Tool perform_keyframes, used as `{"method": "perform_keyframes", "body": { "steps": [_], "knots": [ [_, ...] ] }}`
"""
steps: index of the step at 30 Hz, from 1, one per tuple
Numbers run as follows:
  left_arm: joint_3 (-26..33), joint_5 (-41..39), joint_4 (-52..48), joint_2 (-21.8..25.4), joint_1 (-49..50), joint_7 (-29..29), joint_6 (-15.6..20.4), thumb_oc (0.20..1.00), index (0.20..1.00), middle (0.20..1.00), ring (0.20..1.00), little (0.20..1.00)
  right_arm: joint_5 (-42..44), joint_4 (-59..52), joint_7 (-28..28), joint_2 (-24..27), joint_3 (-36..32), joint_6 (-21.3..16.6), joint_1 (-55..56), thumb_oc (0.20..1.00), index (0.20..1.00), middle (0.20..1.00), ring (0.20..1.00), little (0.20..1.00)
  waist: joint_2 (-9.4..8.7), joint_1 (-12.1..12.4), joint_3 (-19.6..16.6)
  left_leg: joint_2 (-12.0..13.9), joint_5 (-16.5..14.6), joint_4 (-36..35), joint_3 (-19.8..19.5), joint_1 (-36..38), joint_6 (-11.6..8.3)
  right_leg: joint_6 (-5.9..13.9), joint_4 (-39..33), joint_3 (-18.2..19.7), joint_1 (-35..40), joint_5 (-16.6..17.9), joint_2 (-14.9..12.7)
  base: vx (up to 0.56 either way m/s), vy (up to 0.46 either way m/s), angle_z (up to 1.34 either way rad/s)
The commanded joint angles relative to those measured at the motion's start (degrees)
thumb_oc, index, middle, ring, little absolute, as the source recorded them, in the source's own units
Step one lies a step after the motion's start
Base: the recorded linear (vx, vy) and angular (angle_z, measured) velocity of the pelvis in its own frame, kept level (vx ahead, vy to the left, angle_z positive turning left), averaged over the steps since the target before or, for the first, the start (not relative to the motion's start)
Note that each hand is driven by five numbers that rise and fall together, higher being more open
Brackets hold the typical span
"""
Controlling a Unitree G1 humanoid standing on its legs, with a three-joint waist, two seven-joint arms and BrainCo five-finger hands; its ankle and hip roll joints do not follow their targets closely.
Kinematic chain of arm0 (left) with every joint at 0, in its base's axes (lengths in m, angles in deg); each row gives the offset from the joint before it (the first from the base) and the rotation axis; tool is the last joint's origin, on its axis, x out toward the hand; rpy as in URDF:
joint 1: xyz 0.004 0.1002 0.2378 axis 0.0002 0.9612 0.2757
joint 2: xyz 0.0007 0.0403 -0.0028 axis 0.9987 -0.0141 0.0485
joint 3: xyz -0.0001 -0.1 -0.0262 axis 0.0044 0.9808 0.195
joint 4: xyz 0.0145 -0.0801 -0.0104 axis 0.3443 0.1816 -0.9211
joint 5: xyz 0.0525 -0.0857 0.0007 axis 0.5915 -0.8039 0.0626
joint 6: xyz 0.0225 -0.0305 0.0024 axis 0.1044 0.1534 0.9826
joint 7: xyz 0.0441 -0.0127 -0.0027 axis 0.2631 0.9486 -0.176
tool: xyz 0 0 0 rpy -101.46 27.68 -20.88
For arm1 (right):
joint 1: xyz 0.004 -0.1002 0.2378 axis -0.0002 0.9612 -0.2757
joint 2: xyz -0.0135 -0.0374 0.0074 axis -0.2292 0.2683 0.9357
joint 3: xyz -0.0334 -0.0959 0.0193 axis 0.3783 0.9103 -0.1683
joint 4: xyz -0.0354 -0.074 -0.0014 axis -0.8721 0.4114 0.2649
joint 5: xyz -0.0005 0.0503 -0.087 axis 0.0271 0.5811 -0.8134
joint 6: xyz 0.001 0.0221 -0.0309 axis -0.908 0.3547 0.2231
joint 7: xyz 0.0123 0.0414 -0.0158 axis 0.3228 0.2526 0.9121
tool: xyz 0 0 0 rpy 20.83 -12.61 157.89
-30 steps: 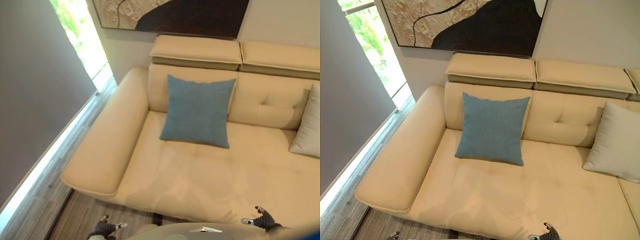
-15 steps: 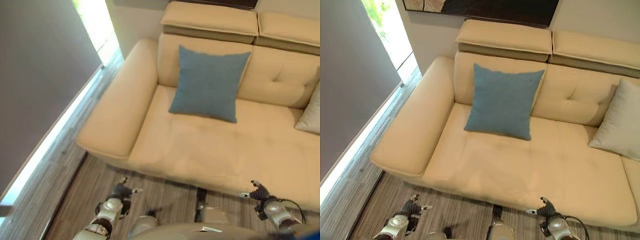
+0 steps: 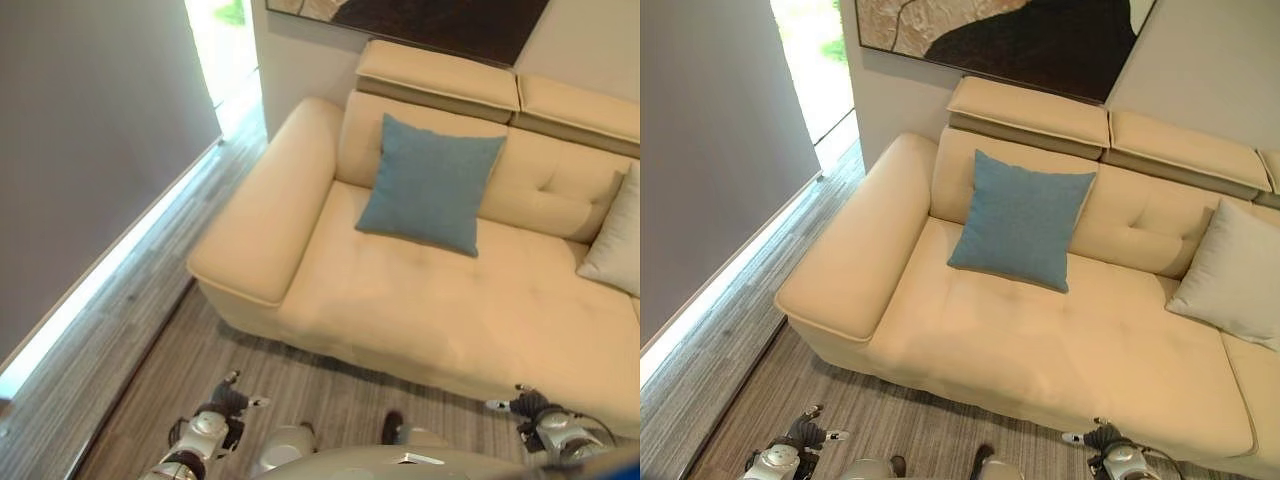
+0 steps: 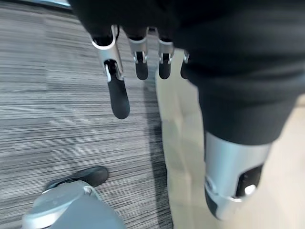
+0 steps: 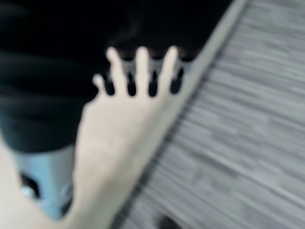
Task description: Pick up all the scattered cushions and arrange them neatly on the sofa.
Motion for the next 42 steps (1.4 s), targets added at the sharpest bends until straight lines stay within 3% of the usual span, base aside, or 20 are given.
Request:
{"method": "perform_keyframes", "body": {
  "steps": [1, 5, 10, 28, 29, 30, 32, 42],
  "knots": [
    [0.62, 2.74, -2.59, 0.25, -0.39, -0.74, 0.62, 1.000, 1.000, 1.000, 1.000, 1.000, 1.12, -0.74, -1.80, 1.56, 0.39, -0.07, -3.50, 1.000, 1.000, 1.000, 1.000, 1.000, -0.87, 0.79, 0.47, -1.83, -5.47, -3.44, -2.53, 3.02, -4.00, -0.94, -9.40, -0.57, 1.99, 3.47, 0.27, -0.13, -0.083, -0.44],
    [0.00, 3.42, -1.99, -0.18, -0.61, -0.81, 0.97, 1.000, 1.000, 1.000, 1.000, 1.000, 1.35, 0.23, -2.64, 1.49, 0.63, 0.16, -4.82, 1.000, 1.000, 1.000, 1.000, 1.000, -0.88, 0.74, -0.14, -1.29, -3.19, -6.42, -1.96, 3.40, -4.77, -0.91, -15.26, -0.98, 4.20, 4.91, 1.37, -0.07, -0.077, -0.02],
    [-1.36, 3.84, -2.27, -1.02, -0.49, -1.59, 0.80, 1.000, 1.000, 1.000, 1.000, 1.000, 1.64, 2.53, -3.18, 2.41, -0.26, 1.15, -4.98, 1.000, 1.000, 1.000, 1.000, 1.000, -0.01, 0.28, -1.40, -0.29, -1.88, -9.77, -2.29, 5.70, -5.28, -1.14, -17.22, -1.78, 6.33, 4.68, 2.26, -0.02, -0.047, -0.01],
    [-8.17, 6.74, -8.41, -2.01, 0.29, -3.69, 0.23, 1.000, 1.000, 1.000, 1.000, 1.000, 4.28, 8.43, -4.60, 3.31, -2.27, 4.47, -10.43, 1.000, 1.000, 1.000, 1.000, 1.000, 2.36, 1.32, -2.95, 1.19, -2.07, -10.74, -1.89, 9.47, -6.06, -1.91, -17.22, -2.25, 9.15, 2.64, 3.21, 0.00, -0.006, 0.03],
    [-8.03, 6.91, -7.44, -2.51, 0.29, -3.29, 0.43, 1.000, 1.000, 1.000, 1.000, 1.000, 5.74, 6.07, -5.02, -0.19, -1.25, 2.33, -8.93, 1.000, 1.000, 1.000, 1.000, 1.000, 2.54, 1.07, -2.95, 1.29, -2.07, -10.74, -1.73, 9.62, -6.07, -1.96, -17.22, -1.92, 9.04, 2.74, 3.30, 0.01, -0.018, -0.04],
    [-7.81, 7.27, -5.51, -3.26, 0.17, -3.14, 0.34, 1.000, 1.000, 1.000, 1.000, 1.000, 6.78, 5.51, -4.03, -1.53, -1.46, 3.50, -7.28, 1.000, 1.000, 1.000, 1.000, 1.000, 2.50, 0.54, -3.12, 1.37, -2.17, -10.78, -1.28, 9.78, -6.09, -1.98, -17.22, -1.57, 8.90, 2.83, 3.37, 0.00, -0.014, -0.05],
    [-6.67, 8.20, -1.85, -5.37, -1.63, -1.59, 0.23, 1.000, 1.000, 1.000, 1.000, 1.000, 5.18, 3.21, -4.69, -5.04, -0.33, 1.66, -1.42, 1.000, 1.000, 1.000, 1.000, 1.000, 2.60, -1.80, -3.28, 1.51, -2.43, -10.79, -0.37, 10.16, -6.00, -1.99, -17.22, -0.40, 8.52, 3.00, 3.60, -0.01, -0.013, -0.10],
    [-5.78, 8.68, 0.49, -6.37, -2.35, -0.32, 0.57, 1.000, 1.000, 1.000, 1.000, 1.000, 2.97, 0.61, -4.56, -7.72, 1.27, 0.54, 2.29, 1.000, 1.000, 1.000, 1.000, 1.000, 2.70, -3.78, -2.77, 1.65, -2.67, -10.40, 0.57, 10.50, -6.07, -2.06, -17.22, 0.71, 8.01, 3.30, 3.74, -0.01, -0.001, -0.16]
  ]
}}
